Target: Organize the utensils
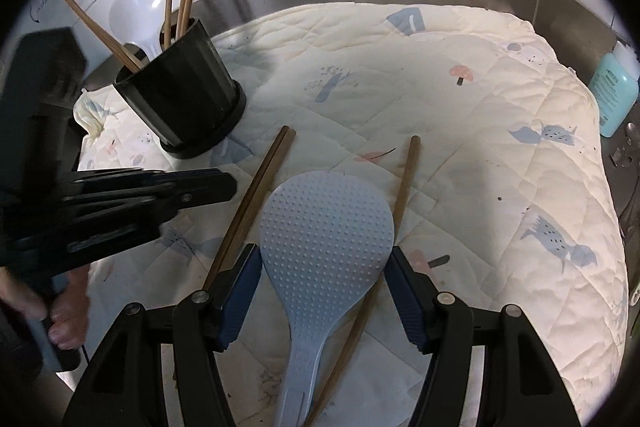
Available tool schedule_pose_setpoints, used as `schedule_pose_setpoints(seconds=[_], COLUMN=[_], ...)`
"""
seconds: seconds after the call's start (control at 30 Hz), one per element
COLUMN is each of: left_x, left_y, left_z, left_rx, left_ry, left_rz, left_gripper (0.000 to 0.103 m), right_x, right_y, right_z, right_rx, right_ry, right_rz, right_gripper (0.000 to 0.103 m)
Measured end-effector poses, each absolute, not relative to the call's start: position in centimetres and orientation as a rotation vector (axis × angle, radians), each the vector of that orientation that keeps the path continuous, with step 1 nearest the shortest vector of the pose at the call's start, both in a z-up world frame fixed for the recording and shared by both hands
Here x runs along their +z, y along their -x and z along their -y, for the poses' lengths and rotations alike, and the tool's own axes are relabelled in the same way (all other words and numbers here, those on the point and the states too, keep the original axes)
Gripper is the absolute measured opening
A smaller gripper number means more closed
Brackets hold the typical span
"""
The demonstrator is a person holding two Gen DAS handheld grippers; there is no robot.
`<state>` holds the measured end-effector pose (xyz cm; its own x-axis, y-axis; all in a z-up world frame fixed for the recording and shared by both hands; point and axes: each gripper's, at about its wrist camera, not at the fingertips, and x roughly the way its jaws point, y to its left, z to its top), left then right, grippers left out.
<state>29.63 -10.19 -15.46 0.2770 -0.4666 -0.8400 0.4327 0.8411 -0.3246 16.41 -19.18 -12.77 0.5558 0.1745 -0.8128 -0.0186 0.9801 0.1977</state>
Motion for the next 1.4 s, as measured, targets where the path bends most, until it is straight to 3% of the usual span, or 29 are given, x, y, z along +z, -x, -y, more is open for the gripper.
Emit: schedule_pose_setpoints(seconds=[0.67, 1.4], left_x=[-17.6, -18.7], left_y=[-31.3, -31.8], left_z=[11.7, 10.8], left_rx=[-0.586, -0.64], left_ry=[0.053, 0.249], left_rz=[-1.172, -1.188], left_gripper=[0.009, 0.007], right_x=[-12.3, -12.2], right_y=[-15.7, -15.6], right_z=[20.0, 20.7], right_rx=[0.129, 0.124], right_ry=[-0.216, -0.241], right_rz=[-0.946, -0.933], right_gripper=[0.07, 0.07])
